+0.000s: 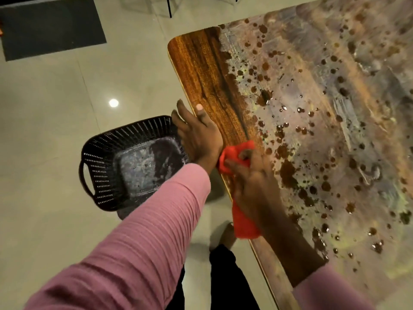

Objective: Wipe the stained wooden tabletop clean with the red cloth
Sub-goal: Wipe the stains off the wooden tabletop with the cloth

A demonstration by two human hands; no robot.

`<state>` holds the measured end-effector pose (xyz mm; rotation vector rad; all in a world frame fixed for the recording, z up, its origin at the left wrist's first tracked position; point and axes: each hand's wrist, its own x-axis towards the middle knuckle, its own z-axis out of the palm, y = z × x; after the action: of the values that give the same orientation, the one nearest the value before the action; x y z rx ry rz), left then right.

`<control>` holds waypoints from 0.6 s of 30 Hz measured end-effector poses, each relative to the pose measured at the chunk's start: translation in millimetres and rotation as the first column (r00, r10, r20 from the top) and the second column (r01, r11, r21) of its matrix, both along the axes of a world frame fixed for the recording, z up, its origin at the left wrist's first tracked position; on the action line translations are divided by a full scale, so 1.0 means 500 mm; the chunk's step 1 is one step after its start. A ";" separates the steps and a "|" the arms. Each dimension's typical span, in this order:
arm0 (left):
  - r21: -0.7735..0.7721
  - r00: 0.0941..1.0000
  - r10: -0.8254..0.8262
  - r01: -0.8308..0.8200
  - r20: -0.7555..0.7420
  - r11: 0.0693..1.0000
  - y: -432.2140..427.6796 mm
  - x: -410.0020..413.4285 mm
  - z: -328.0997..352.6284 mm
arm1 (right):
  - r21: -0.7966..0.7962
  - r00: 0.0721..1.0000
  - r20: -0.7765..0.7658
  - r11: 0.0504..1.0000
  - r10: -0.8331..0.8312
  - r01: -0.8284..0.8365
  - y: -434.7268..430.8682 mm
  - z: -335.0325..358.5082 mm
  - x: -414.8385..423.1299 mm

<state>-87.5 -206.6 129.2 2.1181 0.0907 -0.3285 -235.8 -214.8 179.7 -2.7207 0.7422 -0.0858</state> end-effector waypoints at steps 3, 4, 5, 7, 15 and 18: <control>-0.052 0.999 0.032 -0.031 0.025 0.998 0.004 -0.008 -0.004 | 0.003 0.974 -0.009 0.974 0.227 -0.227 0.013 0.006 -0.037; -0.049 0.998 0.028 -0.026 0.053 0.998 0.004 -0.008 -0.005 | 0.017 0.972 -0.004 0.972 0.235 -0.235 0.002 0.009 -0.043; -0.040 0.996 0.025 -0.022 0.083 0.999 0.002 -0.006 -0.005 | 0.036 0.982 0.000 0.981 0.191 -0.191 -0.013 0.011 -0.046; -0.019 0.991 0.044 -0.042 0.128 0.999 -0.003 -0.005 -0.004 | 0.074 1.000 -0.012 0.997 0.016 -0.015 -0.050 0.010 -0.047; 0.116 0.967 0.121 -0.149 0.223 0.982 -0.003 -0.019 0.012 | 0.021 0.958 -0.015 0.958 0.287 -0.287 -0.033 0.000 -0.085; 0.123 0.972 0.076 -0.105 0.223 0.987 0.005 -0.055 0.012 | 0.039 0.913 -0.032 0.913 0.407 -0.406 -0.087 0.005 -0.076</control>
<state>-115.0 -204.0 135.4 2.2616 0.0827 -0.0348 -273.8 -258.3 182.2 -2.7901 0.1696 0.0750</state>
